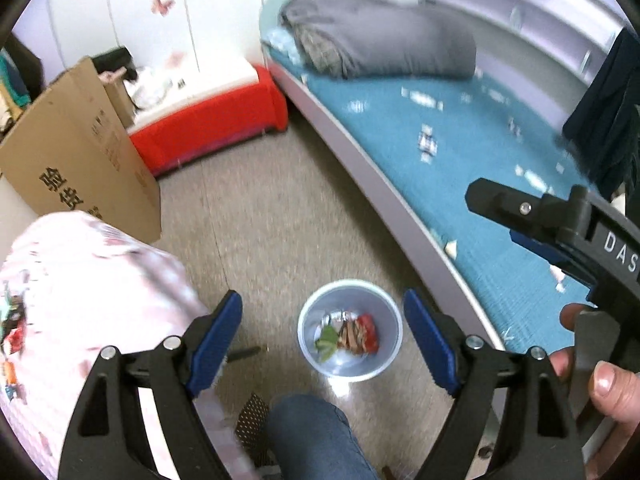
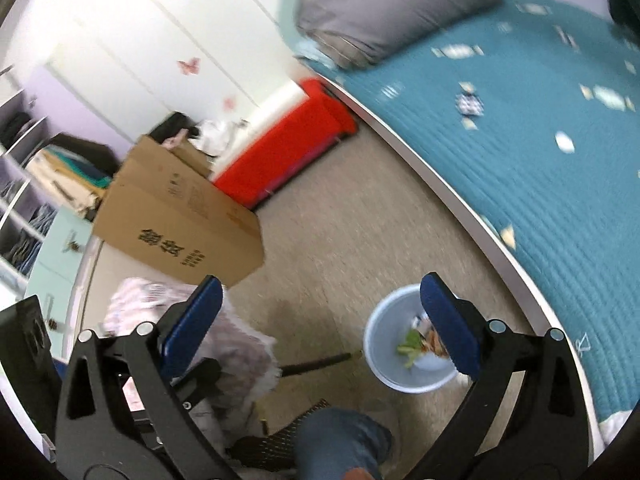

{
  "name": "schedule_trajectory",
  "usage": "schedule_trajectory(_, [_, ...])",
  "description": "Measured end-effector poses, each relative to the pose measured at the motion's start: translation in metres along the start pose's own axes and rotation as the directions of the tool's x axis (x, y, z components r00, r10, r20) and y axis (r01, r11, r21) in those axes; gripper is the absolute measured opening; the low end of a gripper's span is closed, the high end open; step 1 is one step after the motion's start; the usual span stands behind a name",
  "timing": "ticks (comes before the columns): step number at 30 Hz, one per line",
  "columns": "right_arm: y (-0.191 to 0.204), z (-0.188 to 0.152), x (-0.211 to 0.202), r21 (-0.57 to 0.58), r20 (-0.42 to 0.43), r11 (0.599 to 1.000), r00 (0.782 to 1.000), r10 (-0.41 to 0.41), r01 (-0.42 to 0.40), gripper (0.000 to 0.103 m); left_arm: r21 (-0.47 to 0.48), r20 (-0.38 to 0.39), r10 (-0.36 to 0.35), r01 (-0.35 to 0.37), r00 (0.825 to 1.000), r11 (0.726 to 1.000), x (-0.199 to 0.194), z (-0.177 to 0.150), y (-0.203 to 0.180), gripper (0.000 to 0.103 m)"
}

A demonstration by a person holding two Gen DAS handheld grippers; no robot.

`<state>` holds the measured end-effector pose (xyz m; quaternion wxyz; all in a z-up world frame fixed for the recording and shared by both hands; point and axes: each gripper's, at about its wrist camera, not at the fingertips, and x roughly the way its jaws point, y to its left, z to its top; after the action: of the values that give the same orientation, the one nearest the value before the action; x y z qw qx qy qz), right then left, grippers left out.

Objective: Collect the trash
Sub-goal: 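Move both tools back over the table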

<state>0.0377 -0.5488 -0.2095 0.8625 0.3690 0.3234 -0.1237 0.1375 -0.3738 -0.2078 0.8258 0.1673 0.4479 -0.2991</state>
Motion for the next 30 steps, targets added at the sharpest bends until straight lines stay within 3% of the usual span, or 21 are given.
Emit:
schedule_trajectory(8, [0.116, -0.010, -0.047, -0.205, 0.067, 0.976, 0.994, 0.088, -0.073, 0.097, -0.087, 0.191, 0.039, -0.023, 0.981, 0.996, -0.098, -0.020, 0.066, 0.083])
schedule_trajectory(13, [0.184, -0.033, -0.047, -0.341, 0.031, 0.933, 0.991, 0.130, -0.112, 0.097, -0.154, 0.259, 0.117, -0.079, 0.959, 0.985, -0.136, -0.051, 0.121, 0.084])
schedule_trajectory(17, [0.233, -0.061, -0.029, -0.441, -0.038, 0.884, 0.988, 0.152, -0.153, 0.097, -0.220, 0.269, 0.164, -0.105, 0.949, 0.970, -0.156, -0.081, 0.167, 0.085])
schedule_trajectory(20, [0.271, -0.087, -0.011, -0.513, -0.100, 0.836, 0.981, 0.168, -0.196, 0.097, -0.288, 0.255, 0.212, -0.135, 0.943, 0.948, -0.167, -0.110, 0.206, 0.085])
schedule_trajectory(25, [0.323, -0.132, 0.016, -0.600, -0.197, 0.749, 0.960, 0.201, -0.280, 0.097, -0.430, 0.215, 0.296, -0.182, 0.931, 0.884, -0.182, -0.161, 0.275, 0.085])
schedule_trajectory(30, [0.372, -0.183, 0.049, -0.680, -0.308, 0.628, 0.925, 0.223, -0.378, 0.097, -0.518, 0.141, 0.381, -0.259, 0.914, 0.815, -0.187, -0.208, 0.323, 0.084])
